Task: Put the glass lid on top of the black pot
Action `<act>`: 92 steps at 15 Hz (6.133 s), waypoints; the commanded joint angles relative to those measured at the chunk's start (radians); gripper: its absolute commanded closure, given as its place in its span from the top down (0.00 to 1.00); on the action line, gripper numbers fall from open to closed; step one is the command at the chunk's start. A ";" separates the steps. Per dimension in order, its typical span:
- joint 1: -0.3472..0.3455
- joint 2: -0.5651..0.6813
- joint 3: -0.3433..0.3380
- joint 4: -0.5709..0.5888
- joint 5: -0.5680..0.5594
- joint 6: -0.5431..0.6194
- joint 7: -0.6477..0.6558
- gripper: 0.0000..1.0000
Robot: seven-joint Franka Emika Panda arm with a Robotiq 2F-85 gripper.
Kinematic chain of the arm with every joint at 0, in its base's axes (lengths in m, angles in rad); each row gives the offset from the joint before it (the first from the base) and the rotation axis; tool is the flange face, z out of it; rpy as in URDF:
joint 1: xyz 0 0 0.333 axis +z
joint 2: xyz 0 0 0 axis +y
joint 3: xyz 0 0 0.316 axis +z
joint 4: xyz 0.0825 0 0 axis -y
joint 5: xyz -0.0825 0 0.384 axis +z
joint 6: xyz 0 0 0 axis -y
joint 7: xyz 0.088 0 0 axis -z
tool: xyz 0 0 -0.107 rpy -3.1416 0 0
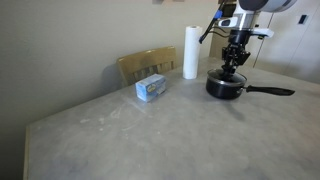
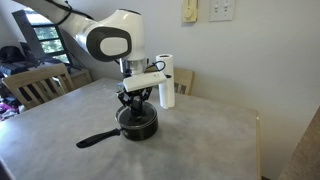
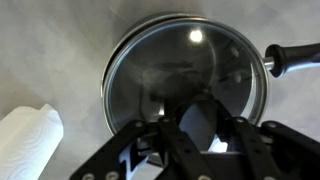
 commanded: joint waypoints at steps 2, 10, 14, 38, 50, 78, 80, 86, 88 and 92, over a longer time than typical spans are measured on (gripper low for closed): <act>-0.002 -0.078 -0.001 -0.090 -0.021 -0.013 -0.055 0.15; 0.001 -0.092 -0.015 -0.106 -0.081 0.020 -0.054 0.15; -0.001 -0.076 -0.012 -0.086 -0.071 0.025 -0.052 0.15; -0.003 -0.018 -0.028 -0.029 -0.075 0.019 -0.037 0.15; 0.010 -0.012 -0.016 -0.024 -0.079 0.025 -0.038 0.15; 0.003 0.045 -0.019 0.020 -0.086 0.036 -0.037 0.51; 0.001 0.028 -0.015 0.016 -0.080 0.026 -0.040 0.72; -0.006 -0.052 0.005 0.008 -0.047 0.018 -0.064 1.00; -0.002 -0.073 0.007 0.011 -0.040 0.021 -0.063 1.00; 0.018 -0.076 -0.005 0.022 -0.054 0.021 -0.027 1.00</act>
